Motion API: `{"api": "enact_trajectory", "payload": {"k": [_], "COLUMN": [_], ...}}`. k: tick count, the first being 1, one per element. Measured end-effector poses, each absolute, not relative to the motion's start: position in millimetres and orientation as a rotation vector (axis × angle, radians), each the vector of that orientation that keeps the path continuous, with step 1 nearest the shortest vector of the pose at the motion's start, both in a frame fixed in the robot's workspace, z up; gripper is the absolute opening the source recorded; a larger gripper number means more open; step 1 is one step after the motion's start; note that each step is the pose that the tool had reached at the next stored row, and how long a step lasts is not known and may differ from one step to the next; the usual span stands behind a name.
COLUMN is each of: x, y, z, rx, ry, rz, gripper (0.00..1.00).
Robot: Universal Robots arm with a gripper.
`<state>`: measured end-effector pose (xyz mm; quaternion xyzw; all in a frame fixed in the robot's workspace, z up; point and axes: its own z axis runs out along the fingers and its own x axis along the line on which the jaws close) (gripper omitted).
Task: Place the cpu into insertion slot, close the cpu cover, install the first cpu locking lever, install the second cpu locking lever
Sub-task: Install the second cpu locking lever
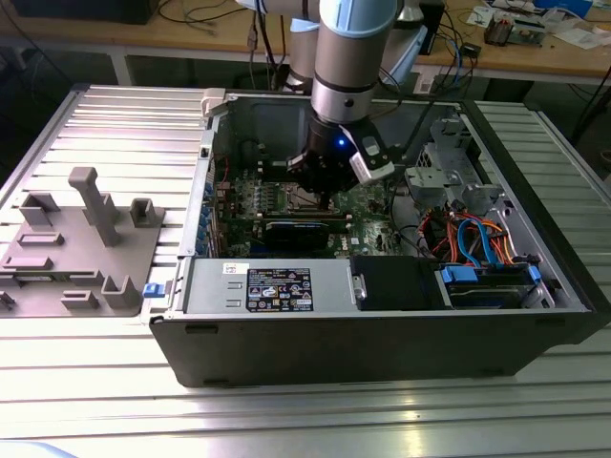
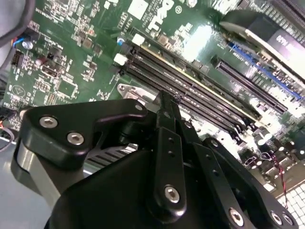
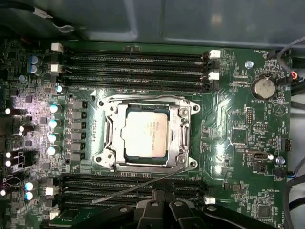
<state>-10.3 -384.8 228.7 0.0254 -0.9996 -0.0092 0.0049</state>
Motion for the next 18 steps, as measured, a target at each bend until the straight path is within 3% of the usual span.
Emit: {"api": "enact_trajectory", "payload": {"k": [3,6,18], "x": [-18,-24,-53], "y": [-389,-393,-396], "z": [229,228,217], "rx": [0.080,0.080,0.080], "ry": [-3.130,-3.130,-3.130], "rz": [-0.092,-0.110,-0.114], "gripper": [0.11,0.11,0.11]}}
